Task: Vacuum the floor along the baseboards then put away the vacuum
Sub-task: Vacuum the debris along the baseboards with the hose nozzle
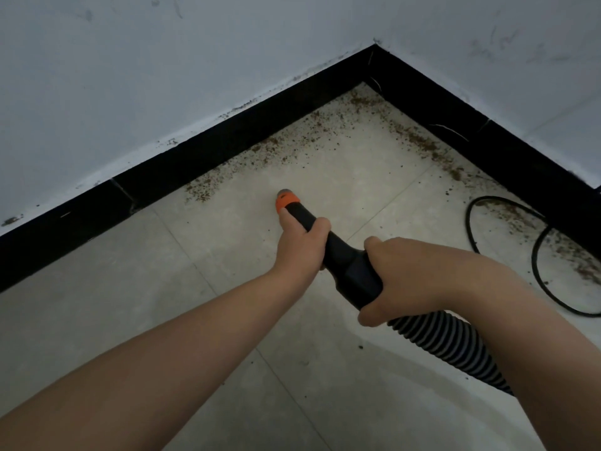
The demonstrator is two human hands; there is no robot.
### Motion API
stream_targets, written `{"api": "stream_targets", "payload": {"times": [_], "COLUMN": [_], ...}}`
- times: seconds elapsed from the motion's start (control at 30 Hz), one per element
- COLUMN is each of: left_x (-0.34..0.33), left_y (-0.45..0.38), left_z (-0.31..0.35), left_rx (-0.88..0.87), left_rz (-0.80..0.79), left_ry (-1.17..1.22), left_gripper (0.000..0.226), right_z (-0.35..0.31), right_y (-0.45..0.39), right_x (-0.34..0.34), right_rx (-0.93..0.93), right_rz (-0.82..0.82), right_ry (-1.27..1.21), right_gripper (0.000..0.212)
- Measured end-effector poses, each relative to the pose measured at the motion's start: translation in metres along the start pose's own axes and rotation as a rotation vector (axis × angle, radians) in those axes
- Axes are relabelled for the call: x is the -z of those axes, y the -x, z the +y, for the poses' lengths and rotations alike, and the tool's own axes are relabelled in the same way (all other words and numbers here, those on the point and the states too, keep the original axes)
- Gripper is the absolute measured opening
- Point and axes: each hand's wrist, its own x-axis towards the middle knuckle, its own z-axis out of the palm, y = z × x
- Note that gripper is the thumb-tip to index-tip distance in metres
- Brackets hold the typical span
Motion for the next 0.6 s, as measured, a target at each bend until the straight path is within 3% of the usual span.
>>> {"api": "stream_targets", "payload": {"times": [0.27,0.6], "left_x": [-0.021,0.022], "left_y": [-0.010,0.006], "left_z": [0.014,-0.005], "left_rx": [0.051,0.022], "left_rz": [-0.147,0.178], "left_ry": [-0.022,-0.009], "left_gripper": [0.077,0.077], "right_z": [0.020,-0.014], "right_y": [-0.003,-0.029], "right_x": [0.003,-0.010], "right_rx": [-0.094,0.057], "right_rz": [-0.012,-0.031], "right_ry": [-0.018,-0.084], "right_gripper": [0.045,0.049]}}
